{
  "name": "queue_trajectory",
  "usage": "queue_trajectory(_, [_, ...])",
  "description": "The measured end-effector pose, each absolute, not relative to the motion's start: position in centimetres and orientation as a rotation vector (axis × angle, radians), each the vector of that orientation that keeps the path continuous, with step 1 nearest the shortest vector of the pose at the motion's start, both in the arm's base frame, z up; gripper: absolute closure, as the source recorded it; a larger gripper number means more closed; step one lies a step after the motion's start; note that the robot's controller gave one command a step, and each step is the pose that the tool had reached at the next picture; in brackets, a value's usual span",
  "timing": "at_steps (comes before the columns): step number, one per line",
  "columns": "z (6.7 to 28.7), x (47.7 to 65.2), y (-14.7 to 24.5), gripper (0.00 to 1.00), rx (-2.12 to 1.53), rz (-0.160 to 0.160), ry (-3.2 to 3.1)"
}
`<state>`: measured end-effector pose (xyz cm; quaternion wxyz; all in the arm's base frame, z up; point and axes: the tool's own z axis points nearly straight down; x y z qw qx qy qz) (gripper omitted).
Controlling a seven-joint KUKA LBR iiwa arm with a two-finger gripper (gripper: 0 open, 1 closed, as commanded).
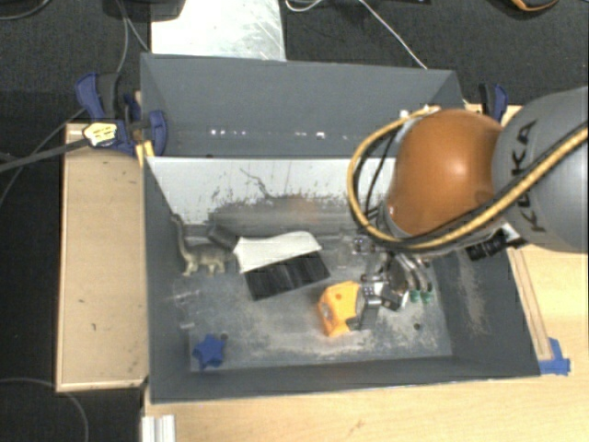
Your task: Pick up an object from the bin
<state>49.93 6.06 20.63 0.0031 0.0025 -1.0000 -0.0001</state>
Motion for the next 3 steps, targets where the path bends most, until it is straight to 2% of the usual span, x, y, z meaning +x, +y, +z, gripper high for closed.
queue_trajectory(1, [21.1,50.1,6.0,0.0,0.003,-0.001,-3.144])
queue_trajectory(2, [13.0,52.1,5.6,0.0,0.176,-0.001,-3.129])
queue_trajectory(3, [15.0,52.5,4.7,0.0,0.328,-0.001,-3.133])
